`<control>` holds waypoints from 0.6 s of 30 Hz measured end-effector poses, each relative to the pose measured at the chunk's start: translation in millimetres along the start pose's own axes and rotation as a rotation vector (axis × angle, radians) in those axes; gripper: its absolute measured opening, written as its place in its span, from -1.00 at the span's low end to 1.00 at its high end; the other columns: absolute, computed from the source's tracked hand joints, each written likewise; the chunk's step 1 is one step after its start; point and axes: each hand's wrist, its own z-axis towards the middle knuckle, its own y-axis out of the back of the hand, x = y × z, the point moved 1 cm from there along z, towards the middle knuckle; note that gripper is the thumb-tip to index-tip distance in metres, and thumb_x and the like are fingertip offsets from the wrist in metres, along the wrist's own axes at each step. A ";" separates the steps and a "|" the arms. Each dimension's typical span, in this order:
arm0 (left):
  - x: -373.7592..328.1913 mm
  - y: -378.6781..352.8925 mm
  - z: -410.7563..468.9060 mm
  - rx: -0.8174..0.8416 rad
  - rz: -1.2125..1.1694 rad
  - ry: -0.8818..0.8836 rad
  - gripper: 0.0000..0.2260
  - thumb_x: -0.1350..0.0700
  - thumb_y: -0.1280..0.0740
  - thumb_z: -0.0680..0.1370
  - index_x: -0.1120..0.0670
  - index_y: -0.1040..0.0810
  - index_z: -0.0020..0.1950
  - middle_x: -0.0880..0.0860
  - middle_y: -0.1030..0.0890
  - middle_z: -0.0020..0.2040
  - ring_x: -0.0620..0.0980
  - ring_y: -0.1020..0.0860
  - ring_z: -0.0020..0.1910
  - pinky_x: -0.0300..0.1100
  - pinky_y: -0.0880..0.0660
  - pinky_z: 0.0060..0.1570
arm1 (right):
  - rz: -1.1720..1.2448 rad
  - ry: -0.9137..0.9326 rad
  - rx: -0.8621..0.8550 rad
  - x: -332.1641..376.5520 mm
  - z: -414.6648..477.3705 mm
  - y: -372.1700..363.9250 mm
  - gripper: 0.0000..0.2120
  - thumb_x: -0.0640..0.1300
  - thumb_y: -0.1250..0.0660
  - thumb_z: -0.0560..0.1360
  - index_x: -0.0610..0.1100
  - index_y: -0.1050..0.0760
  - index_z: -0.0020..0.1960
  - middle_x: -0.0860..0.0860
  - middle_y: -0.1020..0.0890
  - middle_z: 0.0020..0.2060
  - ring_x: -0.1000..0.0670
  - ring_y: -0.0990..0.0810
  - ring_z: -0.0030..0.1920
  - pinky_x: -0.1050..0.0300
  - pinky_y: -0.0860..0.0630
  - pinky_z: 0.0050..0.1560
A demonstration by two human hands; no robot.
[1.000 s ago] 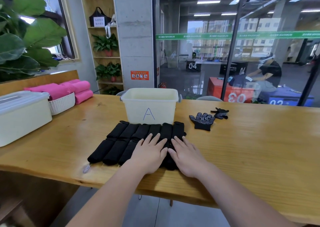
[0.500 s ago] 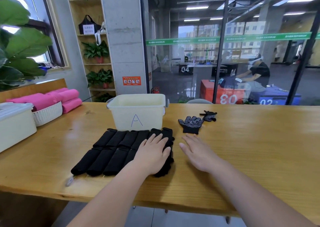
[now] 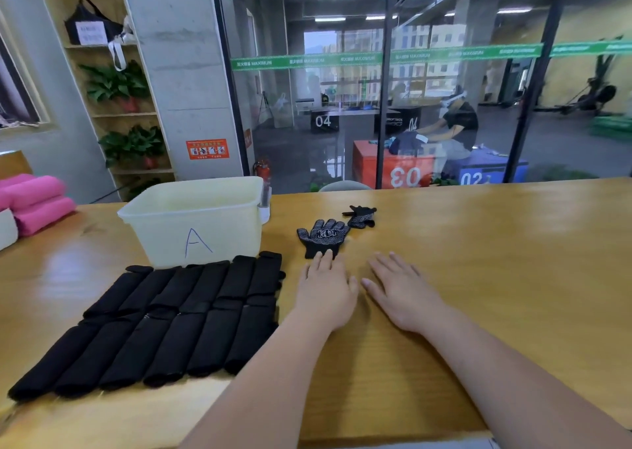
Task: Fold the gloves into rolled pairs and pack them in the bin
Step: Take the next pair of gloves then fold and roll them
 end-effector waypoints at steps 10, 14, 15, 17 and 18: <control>-7.0 -23.0 20.1 -0.005 0.026 0.081 -0.38 -0.19 0.03 0.71 0.06 -0.10 0.73 0.04 -0.01 0.74 0.04 0.09 0.72 0.11 0.11 0.67 | -0.051 0.003 -0.025 -31.8 76.2 -7.2 -0.33 0.31 0.05 0.70 -0.01 -0.11 0.70 0.05 -0.08 0.70 -0.04 0.04 0.70 -0.19 -0.03 0.65; -6.9 -22.6 20.2 -0.002 0.036 0.083 -0.37 -0.19 0.05 0.71 0.06 -0.08 0.73 0.03 0.03 0.74 0.03 0.12 0.72 0.10 0.13 0.67 | -0.036 0.000 -0.027 -27.4 124.7 -11.0 -0.34 0.30 0.08 0.71 -0.01 -0.11 0.70 0.05 -0.06 0.71 -0.06 0.08 0.70 -0.23 -0.03 0.65; -6.4 -23.1 20.0 -0.005 0.041 0.082 -0.37 -0.19 0.05 0.71 0.06 -0.08 0.73 0.03 0.03 0.74 0.03 0.12 0.72 0.10 0.12 0.67 | -0.036 0.005 -0.025 -25.4 135.7 -12.3 -0.34 0.32 0.08 0.71 0.00 -0.12 0.70 0.05 -0.07 0.71 -0.06 0.08 0.70 -0.24 -0.02 0.65; -5.8 -24.2 20.1 -0.015 0.037 0.082 -0.37 -0.19 0.05 0.71 0.06 -0.07 0.73 0.03 0.04 0.75 0.02 0.13 0.71 0.09 0.12 0.67 | -0.025 0.007 -0.011 -23.0 154.1 -15.6 -0.33 0.34 0.11 0.70 0.03 -0.15 0.69 0.06 -0.10 0.70 -0.07 0.07 0.70 -0.23 0.00 0.65; -5.7 -24.5 20.2 -0.017 0.031 0.081 -0.37 -0.19 0.04 0.71 0.06 -0.07 0.73 0.03 0.05 0.75 0.02 0.13 0.71 0.09 0.12 0.67 | -0.007 0.000 0.009 -22.8 160.3 -17.7 -0.33 0.36 0.12 0.69 0.05 -0.16 0.69 0.06 -0.12 0.70 -0.07 0.06 0.70 -0.23 0.01 0.65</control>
